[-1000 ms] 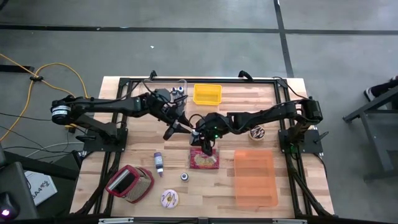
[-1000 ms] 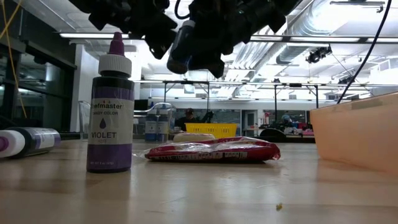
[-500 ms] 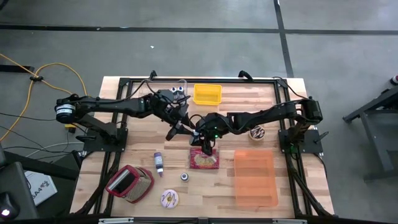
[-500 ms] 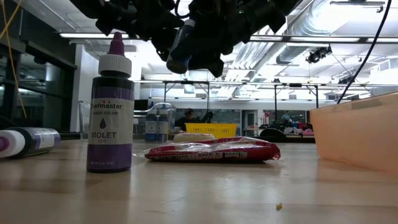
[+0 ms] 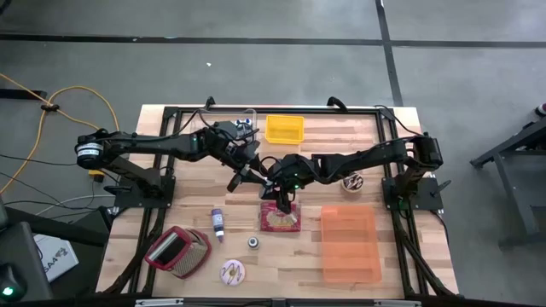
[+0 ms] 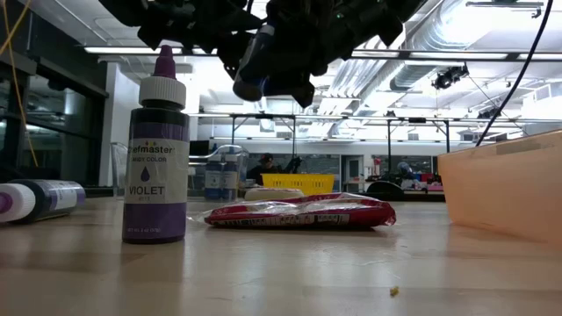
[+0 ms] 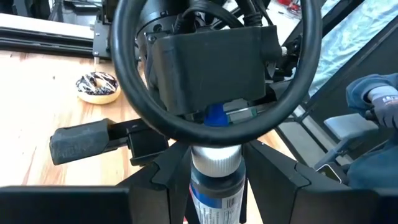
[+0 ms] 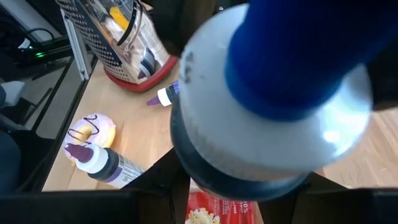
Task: Pick & Place Food Item
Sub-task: Put the blue food coloring bottle into the transparent bin
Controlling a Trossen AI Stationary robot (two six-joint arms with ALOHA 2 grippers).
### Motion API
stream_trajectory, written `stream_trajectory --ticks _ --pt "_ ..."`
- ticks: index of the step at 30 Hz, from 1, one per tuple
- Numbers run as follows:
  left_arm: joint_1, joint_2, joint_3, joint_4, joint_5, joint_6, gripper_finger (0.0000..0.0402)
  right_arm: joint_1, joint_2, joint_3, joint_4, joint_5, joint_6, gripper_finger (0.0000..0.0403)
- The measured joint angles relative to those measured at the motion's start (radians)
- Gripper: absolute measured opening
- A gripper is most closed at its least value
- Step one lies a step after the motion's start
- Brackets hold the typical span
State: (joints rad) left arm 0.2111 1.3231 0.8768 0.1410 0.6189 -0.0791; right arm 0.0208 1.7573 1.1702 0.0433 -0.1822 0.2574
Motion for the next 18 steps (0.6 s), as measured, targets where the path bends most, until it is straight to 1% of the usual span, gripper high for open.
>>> stream_trajectory --ticks 14,18 --pt "0.0 0.0 0.0 0.001 0.021 -0.012 0.0142 0.001 0.0 0.0 0.039 -0.001 -0.016 0.0133" --pt "0.0 0.004 0.0 0.0 0.053 -0.025 0.0142 0.008 0.0 0.0 0.04 -0.003 -0.019 0.0133"
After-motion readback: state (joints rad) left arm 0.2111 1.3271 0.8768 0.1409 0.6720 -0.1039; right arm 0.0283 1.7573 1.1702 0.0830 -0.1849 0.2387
